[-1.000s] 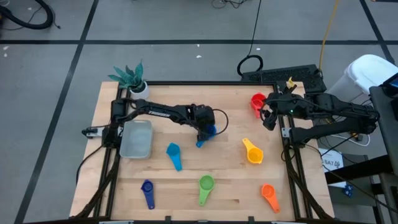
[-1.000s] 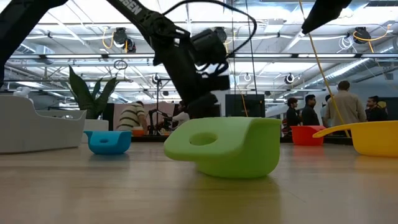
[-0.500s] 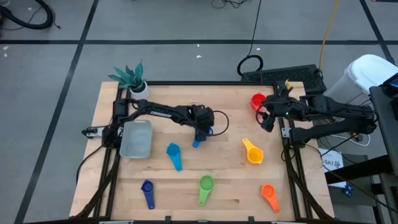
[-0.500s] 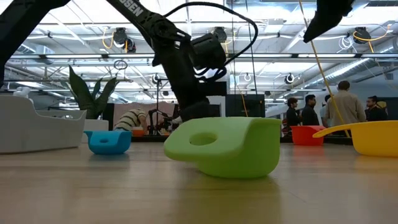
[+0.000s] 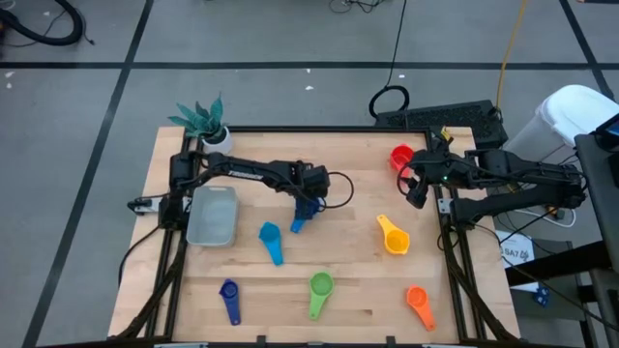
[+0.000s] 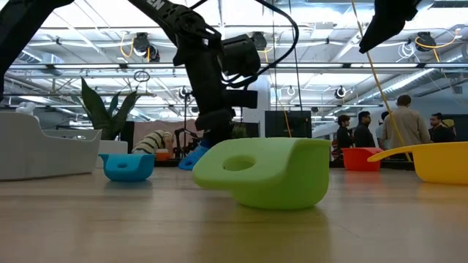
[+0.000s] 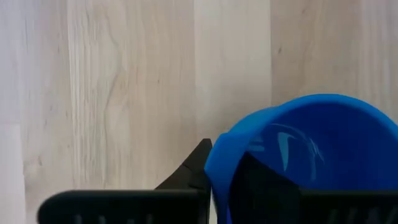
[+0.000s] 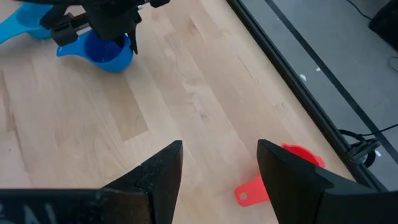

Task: Nest measuring cups in basket
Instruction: Move the top light blue measuring cup to the top left of the table

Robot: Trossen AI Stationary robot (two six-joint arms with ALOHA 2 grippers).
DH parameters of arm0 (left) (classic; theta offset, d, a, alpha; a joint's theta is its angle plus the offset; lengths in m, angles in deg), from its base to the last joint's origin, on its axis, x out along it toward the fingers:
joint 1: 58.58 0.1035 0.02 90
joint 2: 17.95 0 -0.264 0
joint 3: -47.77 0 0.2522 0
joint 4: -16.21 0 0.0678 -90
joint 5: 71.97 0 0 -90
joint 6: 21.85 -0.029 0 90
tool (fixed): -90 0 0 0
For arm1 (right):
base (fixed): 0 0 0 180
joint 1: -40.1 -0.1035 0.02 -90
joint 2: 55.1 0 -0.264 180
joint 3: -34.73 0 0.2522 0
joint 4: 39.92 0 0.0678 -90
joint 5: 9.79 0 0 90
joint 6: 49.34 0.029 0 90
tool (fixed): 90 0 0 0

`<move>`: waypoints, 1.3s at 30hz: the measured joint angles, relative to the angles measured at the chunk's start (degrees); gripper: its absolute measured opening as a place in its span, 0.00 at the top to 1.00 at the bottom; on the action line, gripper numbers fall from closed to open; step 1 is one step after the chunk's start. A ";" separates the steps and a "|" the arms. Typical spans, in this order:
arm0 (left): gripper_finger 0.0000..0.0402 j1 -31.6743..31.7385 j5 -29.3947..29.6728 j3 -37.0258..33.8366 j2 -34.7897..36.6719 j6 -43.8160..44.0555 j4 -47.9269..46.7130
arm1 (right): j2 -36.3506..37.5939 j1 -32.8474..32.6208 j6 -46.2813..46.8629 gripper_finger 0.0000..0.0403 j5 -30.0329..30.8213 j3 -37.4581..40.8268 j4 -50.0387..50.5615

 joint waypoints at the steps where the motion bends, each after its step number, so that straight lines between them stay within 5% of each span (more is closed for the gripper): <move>1: 0.94 0.08 0.05 -0.01 0.00 0.03 -0.42 | 0.02 0.00 0.16 0.51 0.00 0.01 0.14; 11: 0.94 2.15 0.40 -0.12 -0.04 -3.08 -5.01 | 0.02 -0.02 3.18 0.51 0.37 0.24 2.56; 25: 0.94 8.54 2.67 -1.13 3.12 -7.14 -8.58 | 0.09 0.46 2.71 0.51 3.46 11.38 -3.44; 39: 0.95 16.88 0.65 -10.02 7.45 -7.28 3.83 | 0.89 0.48 1.53 0.51 3.34 11.43 -8.46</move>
